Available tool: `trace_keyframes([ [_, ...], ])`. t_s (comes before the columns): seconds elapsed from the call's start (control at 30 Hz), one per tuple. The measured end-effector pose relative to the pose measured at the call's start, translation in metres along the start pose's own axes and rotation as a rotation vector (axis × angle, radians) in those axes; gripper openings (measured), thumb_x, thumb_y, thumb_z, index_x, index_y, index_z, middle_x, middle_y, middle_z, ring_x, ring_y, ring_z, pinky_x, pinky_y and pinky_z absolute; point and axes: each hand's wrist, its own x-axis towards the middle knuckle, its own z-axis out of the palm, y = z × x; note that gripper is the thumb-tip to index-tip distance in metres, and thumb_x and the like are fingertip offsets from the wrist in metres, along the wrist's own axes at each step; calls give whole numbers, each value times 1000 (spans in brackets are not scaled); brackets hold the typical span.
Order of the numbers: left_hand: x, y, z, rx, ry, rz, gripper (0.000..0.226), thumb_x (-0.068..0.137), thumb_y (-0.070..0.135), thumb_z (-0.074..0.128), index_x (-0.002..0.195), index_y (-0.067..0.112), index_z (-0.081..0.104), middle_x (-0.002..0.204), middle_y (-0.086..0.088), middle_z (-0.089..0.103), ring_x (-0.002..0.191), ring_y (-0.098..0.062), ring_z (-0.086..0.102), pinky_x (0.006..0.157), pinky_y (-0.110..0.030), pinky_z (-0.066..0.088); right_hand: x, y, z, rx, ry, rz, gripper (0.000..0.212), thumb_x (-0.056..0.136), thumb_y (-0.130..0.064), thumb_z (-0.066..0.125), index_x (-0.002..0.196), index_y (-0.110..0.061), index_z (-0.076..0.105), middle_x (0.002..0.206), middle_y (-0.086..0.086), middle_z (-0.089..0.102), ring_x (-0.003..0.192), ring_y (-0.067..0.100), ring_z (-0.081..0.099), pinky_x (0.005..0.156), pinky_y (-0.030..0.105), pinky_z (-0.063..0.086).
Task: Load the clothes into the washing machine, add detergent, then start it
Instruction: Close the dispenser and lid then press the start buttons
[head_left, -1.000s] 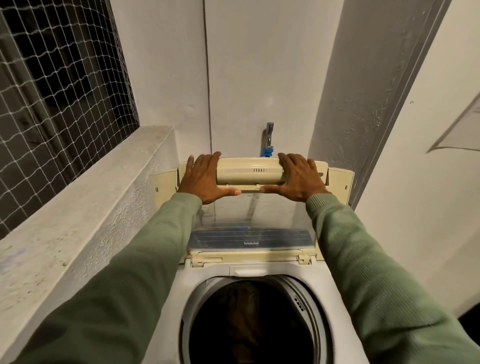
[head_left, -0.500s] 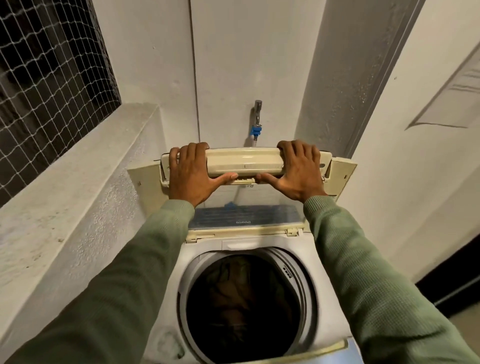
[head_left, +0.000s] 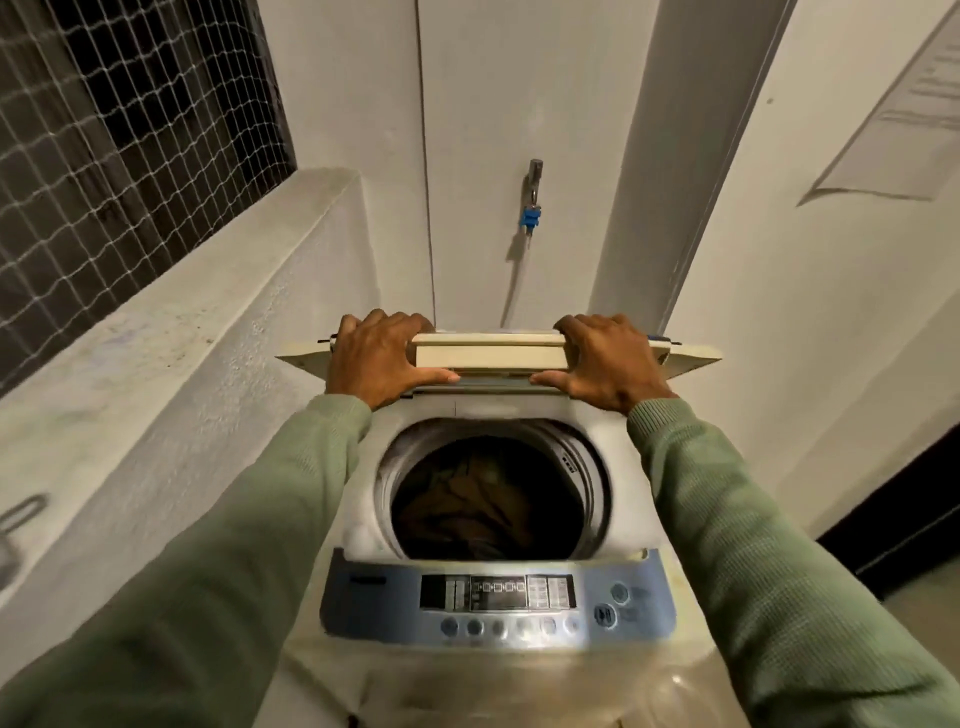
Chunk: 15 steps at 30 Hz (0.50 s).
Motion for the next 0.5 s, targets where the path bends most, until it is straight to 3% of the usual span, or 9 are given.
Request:
trace_keyframes([
  [0.07, -28, 5, -2, -62, -91, -12, 66, 66, 73, 67, 121, 37, 62, 115, 3, 66, 105, -23, 54, 85, -39, 32, -26, -10, 2, 18, -47, -21, 57, 77, -62, 63, 114, -18, 59, 105, 5, 68, 96, 27, 62, 89, 40, 45],
  [0.2, -76, 20, 0, -12, -344, -23, 68, 70, 64, 71, 132, 38, 57, 128, -2, 54, 118, -26, 47, 95, -40, 30, -73, -36, 14, -14, -206, -107, 48, 76, -47, 68, 113, -15, 62, 109, 10, 68, 104, 30, 60, 96, 40, 39],
  [0.33, -121, 28, 17, -24, -348, -58, 49, 76, 55, 71, 117, 29, 65, 118, -1, 54, 113, -24, 49, 95, -39, 35, -110, -48, 38, -44, -295, -116, 43, 77, -46, 67, 108, -16, 62, 112, 9, 68, 113, 27, 56, 106, 39, 33],
  [0.5, -162, 25, 54, 17, -443, -20, 49, 87, 50, 62, 131, 29, 55, 139, -3, 43, 129, -25, 40, 104, -47, 34, -138, -58, 61, -48, -381, -59, 36, 78, -51, 62, 95, -22, 72, 129, 16, 59, 134, 24, 40, 116, 45, 18],
])
